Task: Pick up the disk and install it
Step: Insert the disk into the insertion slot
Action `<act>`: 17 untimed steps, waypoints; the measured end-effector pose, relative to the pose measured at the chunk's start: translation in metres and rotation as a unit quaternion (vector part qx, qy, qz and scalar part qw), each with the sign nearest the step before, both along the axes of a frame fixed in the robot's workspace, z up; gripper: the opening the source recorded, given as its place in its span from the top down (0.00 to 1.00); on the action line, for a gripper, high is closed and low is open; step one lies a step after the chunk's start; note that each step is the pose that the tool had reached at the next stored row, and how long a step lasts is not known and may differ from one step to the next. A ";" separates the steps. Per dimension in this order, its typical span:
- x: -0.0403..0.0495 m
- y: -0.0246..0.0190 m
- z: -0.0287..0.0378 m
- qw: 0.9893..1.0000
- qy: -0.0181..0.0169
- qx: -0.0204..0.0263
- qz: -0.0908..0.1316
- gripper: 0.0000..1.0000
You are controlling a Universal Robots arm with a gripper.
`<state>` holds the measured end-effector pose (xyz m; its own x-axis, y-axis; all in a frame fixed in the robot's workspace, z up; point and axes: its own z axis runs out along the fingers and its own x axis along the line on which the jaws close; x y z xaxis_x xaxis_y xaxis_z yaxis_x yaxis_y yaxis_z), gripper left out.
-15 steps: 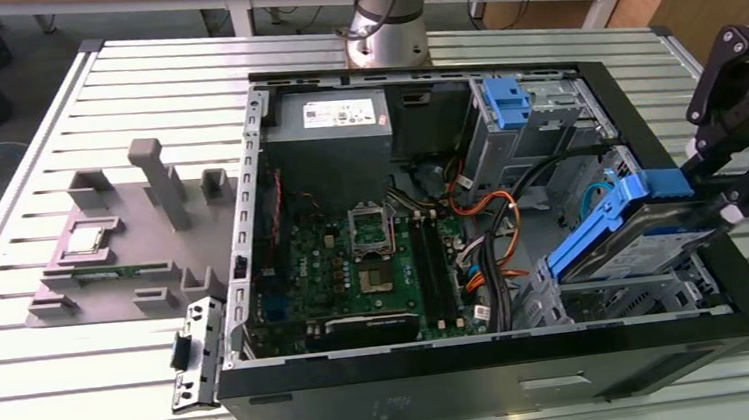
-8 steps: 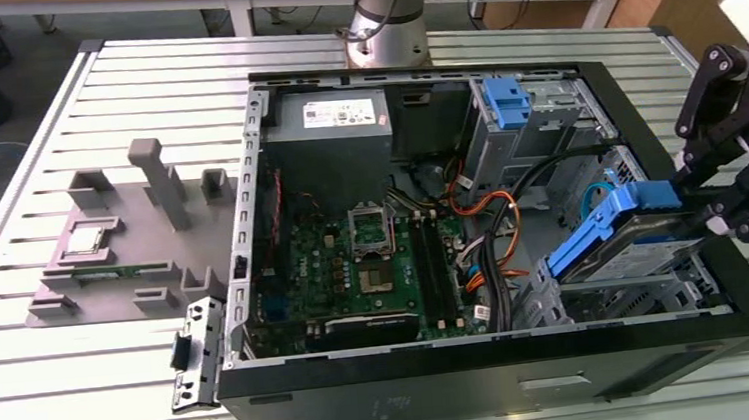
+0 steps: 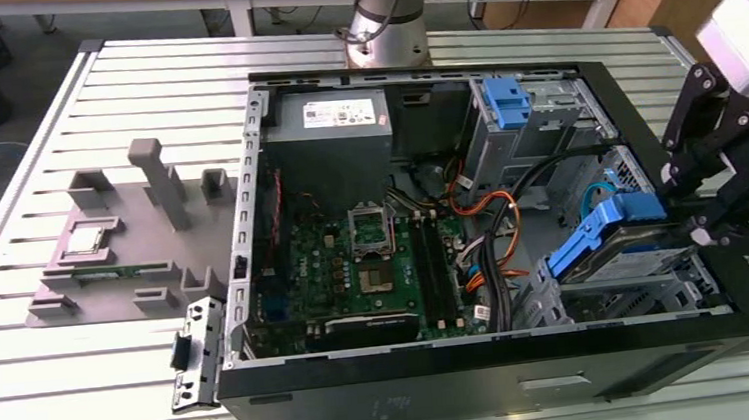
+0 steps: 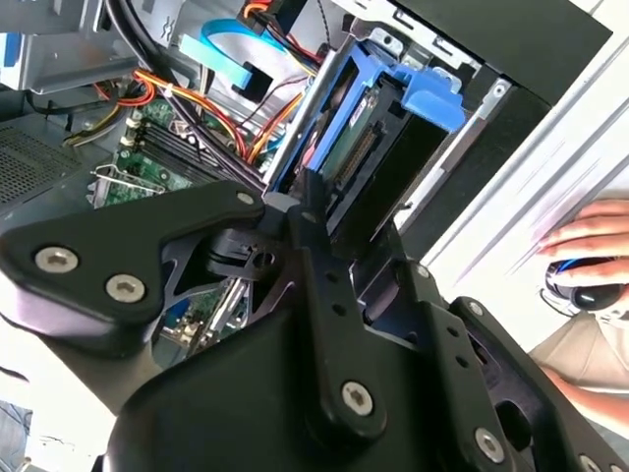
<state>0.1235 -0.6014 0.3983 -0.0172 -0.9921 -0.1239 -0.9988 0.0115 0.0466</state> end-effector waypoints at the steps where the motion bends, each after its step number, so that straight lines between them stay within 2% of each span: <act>1: -0.0001 0.0001 -0.0016 1.000 0.000 0.000 0.000 0.65; 4: -0.0001 0.0000 -0.0074 1.000 0.000 0.000 0.000 0.65; 14: -0.0001 -0.0001 -0.0087 1.000 0.000 0.001 0.000 0.64; 15: -0.0001 0.0000 -0.0083 1.000 0.000 0.001 0.000 0.58; 17: -0.0001 0.0000 -0.0081 1.000 0.000 0.000 0.000 0.58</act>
<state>0.1233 -0.6014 0.3902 -0.0171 -0.9920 -0.1247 -0.9989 0.0114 0.0464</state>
